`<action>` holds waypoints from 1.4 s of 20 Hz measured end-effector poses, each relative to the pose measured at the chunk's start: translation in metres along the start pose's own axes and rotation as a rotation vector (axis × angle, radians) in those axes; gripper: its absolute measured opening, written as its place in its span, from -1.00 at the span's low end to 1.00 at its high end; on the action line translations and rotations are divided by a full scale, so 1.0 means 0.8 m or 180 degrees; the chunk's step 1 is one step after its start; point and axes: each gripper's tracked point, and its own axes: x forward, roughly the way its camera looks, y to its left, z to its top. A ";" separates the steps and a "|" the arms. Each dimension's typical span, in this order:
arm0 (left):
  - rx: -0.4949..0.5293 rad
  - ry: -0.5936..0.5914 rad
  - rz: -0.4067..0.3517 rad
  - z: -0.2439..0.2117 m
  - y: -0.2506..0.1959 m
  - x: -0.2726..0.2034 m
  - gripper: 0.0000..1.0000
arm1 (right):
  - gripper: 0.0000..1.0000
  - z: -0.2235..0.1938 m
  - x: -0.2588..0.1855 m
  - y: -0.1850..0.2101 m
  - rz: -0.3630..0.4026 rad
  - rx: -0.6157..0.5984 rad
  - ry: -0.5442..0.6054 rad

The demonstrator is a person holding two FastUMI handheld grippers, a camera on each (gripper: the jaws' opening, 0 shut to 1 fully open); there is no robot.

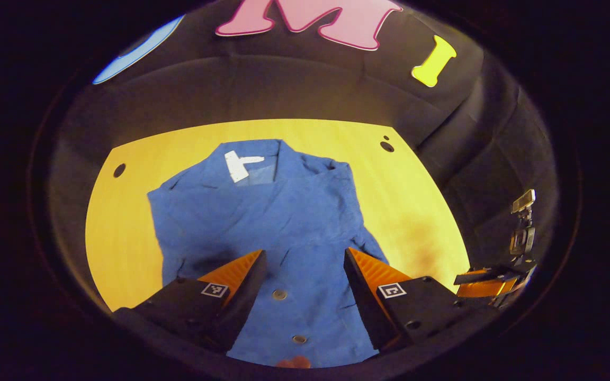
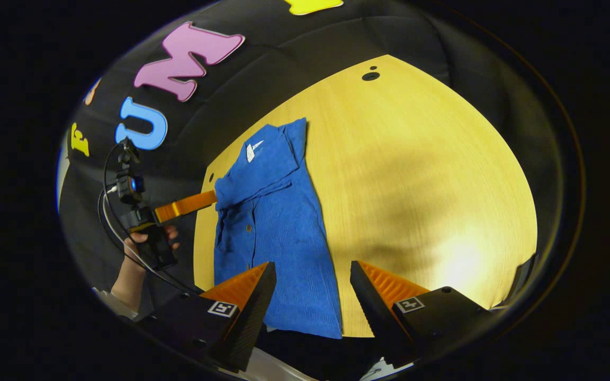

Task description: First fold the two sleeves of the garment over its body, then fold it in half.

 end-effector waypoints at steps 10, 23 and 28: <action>-0.0673 0.0538 0.0413 -0.272 0.153 -0.074 0.70 | 0.94 -0.130 0.041 0.013 -0.0539 -0.0492 0.0434; -0.0698 0.1182 0.0613 -0.365 0.178 -0.053 0.70 | 0.96 -0.205 0.070 -0.047 -0.1232 -0.0596 0.0958; -0.0612 0.1359 0.0723 -0.380 0.184 -0.046 0.70 | 0.90 -0.206 0.074 -0.048 -0.1364 -0.0665 0.1014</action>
